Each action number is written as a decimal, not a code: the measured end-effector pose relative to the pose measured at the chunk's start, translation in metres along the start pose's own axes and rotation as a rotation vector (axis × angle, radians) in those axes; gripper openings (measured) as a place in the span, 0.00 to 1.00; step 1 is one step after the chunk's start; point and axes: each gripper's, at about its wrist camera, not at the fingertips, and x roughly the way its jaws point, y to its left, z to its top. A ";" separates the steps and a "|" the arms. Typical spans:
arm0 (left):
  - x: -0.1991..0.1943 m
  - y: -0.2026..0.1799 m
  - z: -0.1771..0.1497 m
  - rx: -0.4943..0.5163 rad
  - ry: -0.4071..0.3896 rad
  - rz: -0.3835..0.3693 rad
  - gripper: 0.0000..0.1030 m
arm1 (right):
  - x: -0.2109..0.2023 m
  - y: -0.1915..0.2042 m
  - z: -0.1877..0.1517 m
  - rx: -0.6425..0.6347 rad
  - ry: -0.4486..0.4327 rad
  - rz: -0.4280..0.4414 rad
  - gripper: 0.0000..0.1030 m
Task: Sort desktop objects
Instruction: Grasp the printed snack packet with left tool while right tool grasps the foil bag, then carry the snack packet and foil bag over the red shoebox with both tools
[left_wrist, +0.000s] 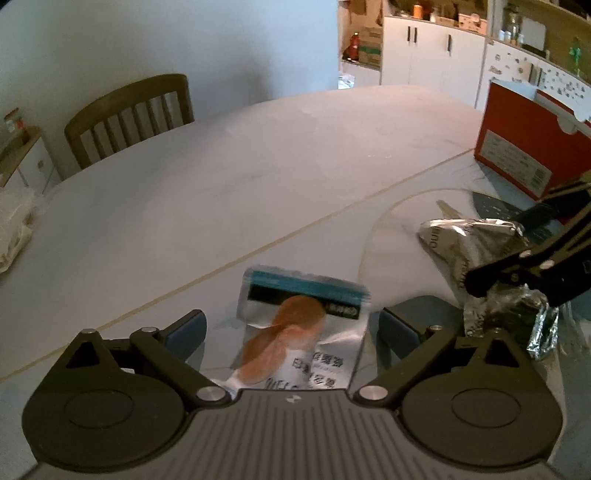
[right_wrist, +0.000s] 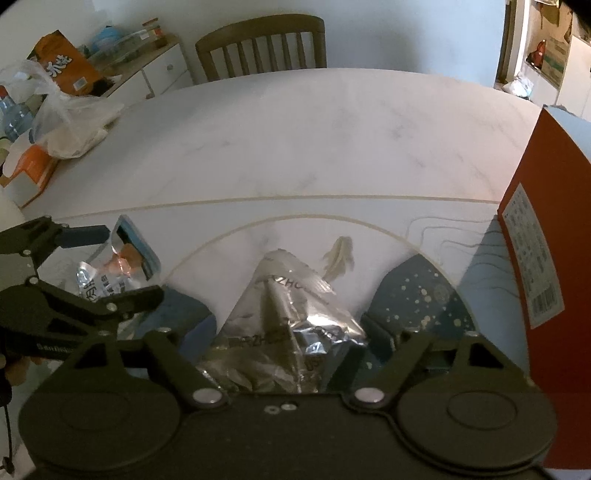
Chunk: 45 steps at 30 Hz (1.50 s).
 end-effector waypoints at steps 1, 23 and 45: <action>-0.001 -0.001 0.000 0.005 -0.003 -0.005 0.95 | 0.000 0.000 0.000 0.000 0.000 0.000 0.81; -0.009 -0.008 0.007 0.000 0.008 -0.022 0.61 | -0.013 -0.001 -0.001 0.002 -0.026 -0.010 0.52; -0.040 -0.003 -0.004 -0.069 -0.005 -0.009 0.56 | -0.058 -0.010 -0.008 -0.011 -0.109 -0.037 0.49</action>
